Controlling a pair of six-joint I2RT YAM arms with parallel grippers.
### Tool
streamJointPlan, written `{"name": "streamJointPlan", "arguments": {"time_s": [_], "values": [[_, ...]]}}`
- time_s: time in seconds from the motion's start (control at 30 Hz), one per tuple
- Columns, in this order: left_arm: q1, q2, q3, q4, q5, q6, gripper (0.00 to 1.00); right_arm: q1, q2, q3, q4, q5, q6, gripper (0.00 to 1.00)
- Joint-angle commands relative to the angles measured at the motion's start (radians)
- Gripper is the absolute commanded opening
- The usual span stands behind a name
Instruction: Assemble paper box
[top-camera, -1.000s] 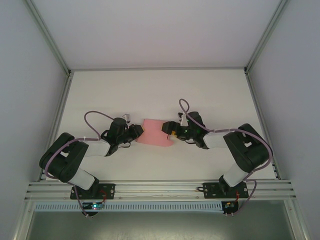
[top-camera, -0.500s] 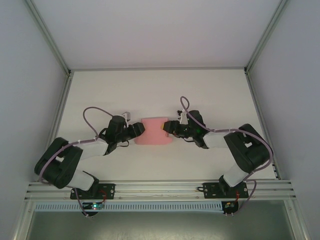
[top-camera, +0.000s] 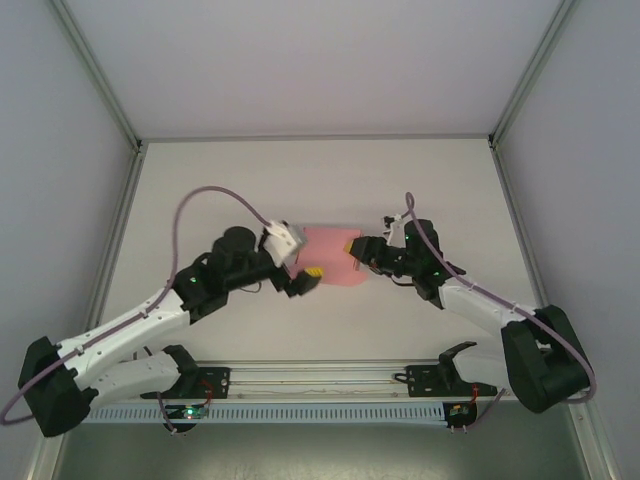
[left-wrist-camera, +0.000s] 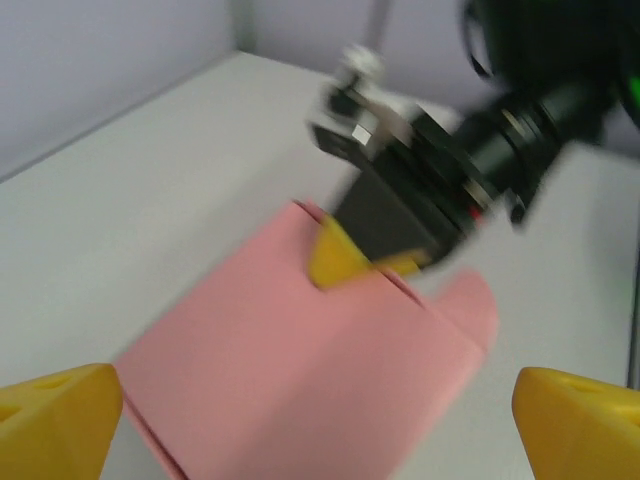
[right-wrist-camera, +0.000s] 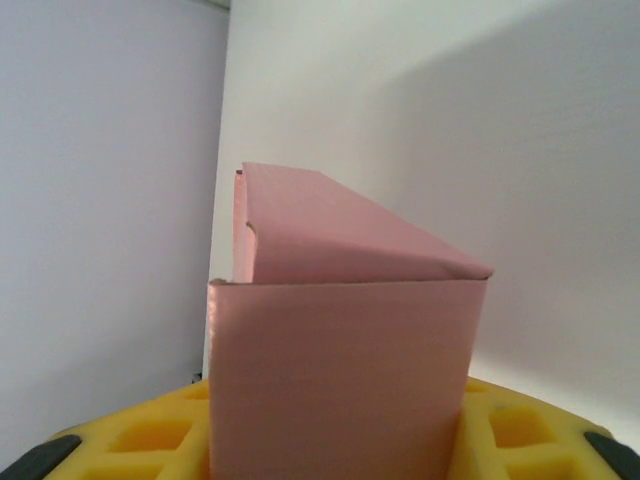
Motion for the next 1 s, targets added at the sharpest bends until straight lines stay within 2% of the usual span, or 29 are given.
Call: {"name": "streamJointPlan", "arguments": {"time_s": [0.0,0.13,0.2,0.33,0.53,0.73,0.77,0.9,0.97], "values": [[-0.103,0.064,0.069,-0.169,-0.138,0.336,1.0,-0.052,-0.025,0.029,-0.167,-0.103,0.09,0.39],[-0.167,0.165,0.091,-0.156,-0.305,0.454,1.0,-0.089,-0.038,0.018,-0.155,-0.2,0.215,0.37],[-0.181,0.203,0.088,-0.122,-0.346,0.49,1.0,-0.097,-0.038,0.012,-0.14,-0.246,0.276,0.38],[-0.196,0.268,0.091,-0.062,-0.363,0.54,1.0,-0.103,-0.026,-0.045,0.028,-0.301,0.489,0.36],[-0.202,0.288,0.082,0.022,-0.395,0.567,0.99,-0.109,0.025,-0.045,0.046,-0.371,0.547,0.36],[-0.201,0.269,0.074,0.011,-0.438,0.569,0.77,-0.106,0.023,-0.054,0.072,-0.39,0.58,0.37],[-0.201,0.269,0.074,0.012,-0.442,0.57,0.77,-0.108,0.019,-0.055,0.081,-0.392,0.586,0.37],[-0.2,0.284,0.078,0.027,-0.473,0.572,0.53,-0.103,-0.003,-0.056,0.084,-0.392,0.598,0.38],[-0.201,0.283,0.082,0.025,-0.464,0.567,0.48,-0.102,-0.012,-0.059,0.078,-0.39,0.59,0.42]]}}
